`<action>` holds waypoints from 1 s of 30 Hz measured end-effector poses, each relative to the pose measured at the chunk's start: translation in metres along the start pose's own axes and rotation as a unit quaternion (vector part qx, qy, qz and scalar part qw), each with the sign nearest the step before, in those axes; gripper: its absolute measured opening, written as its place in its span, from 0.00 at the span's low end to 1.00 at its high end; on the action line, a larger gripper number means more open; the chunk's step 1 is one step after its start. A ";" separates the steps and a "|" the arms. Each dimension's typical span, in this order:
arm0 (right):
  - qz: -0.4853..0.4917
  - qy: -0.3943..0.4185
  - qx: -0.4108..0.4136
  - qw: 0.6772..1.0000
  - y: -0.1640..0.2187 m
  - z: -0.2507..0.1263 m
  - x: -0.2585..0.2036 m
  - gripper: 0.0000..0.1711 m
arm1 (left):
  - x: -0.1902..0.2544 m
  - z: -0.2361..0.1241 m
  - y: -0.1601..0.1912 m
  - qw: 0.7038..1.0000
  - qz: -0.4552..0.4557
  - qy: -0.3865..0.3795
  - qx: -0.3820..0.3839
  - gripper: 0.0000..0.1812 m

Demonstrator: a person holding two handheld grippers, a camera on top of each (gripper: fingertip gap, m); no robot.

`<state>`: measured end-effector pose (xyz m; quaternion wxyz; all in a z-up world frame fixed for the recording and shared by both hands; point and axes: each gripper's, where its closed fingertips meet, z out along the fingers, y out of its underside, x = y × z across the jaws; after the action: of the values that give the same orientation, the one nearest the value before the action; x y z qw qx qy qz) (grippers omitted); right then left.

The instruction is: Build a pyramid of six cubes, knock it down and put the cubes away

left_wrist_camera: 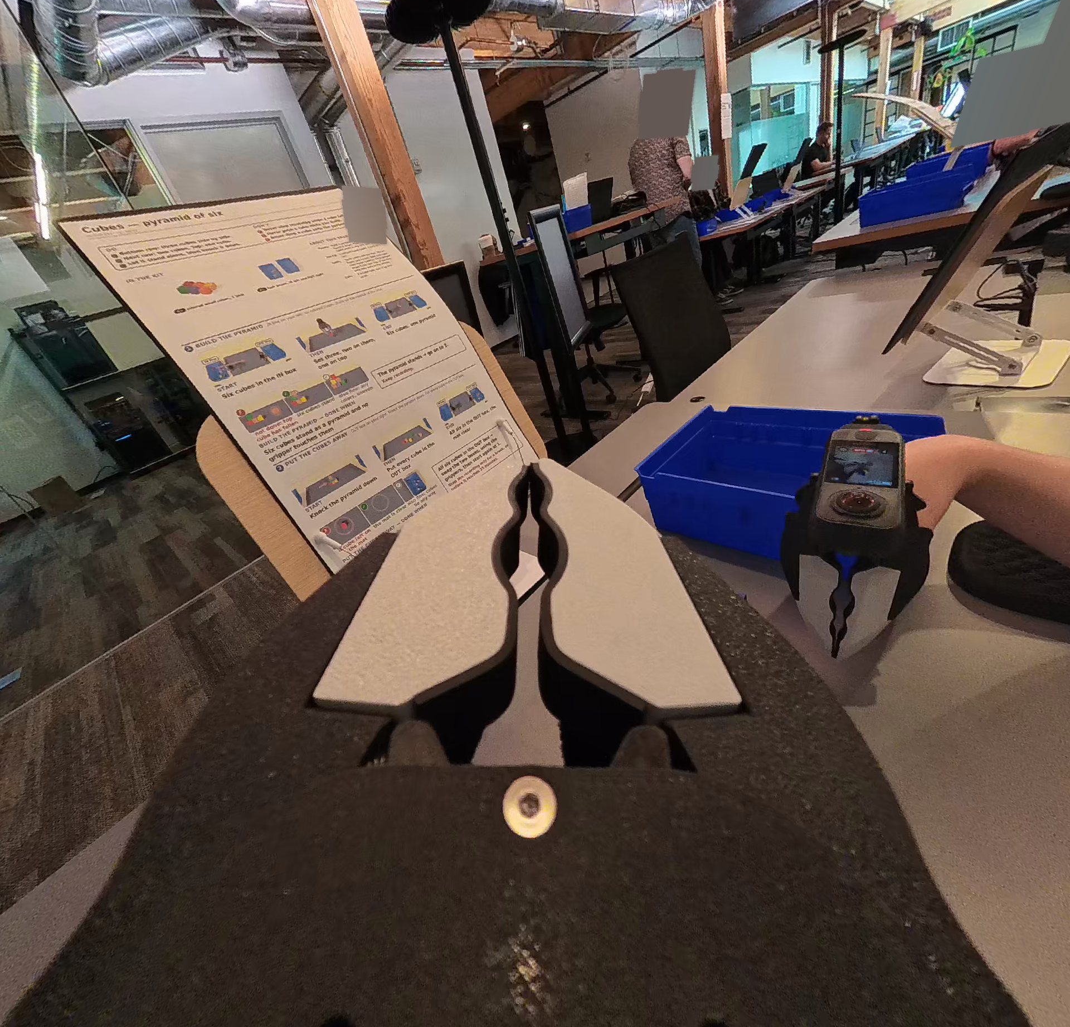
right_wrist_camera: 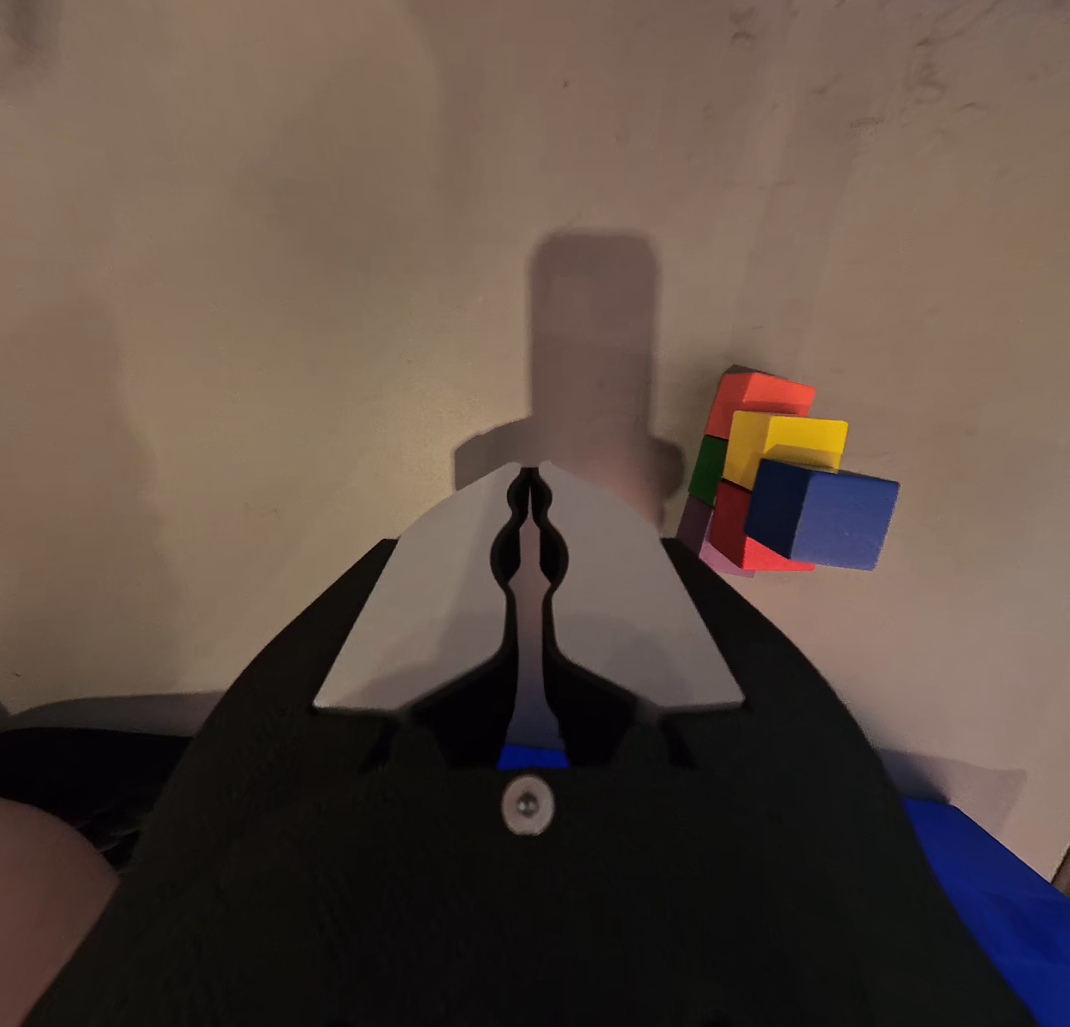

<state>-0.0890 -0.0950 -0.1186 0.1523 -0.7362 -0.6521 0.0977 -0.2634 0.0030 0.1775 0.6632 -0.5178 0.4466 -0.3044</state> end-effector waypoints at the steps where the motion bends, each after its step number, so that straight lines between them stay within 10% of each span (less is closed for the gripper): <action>1: 0.001 -0.004 -0.002 1.000 0.000 0.001 -0.001 0.01 | 0.001 0.000 0.000 1.000 0.001 0.001 -0.001 0.00; 30: 0.004 -0.126 -0.018 0.992 -0.001 0.019 -0.039 0.01 | 0.013 0.007 0.011 0.999 0.021 0.021 -0.039 0.00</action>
<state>-0.1015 -0.1313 -0.1378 0.0553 -0.7234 -0.6648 0.1780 -0.2525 -0.0023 0.1637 0.6393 -0.5271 0.4830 -0.2832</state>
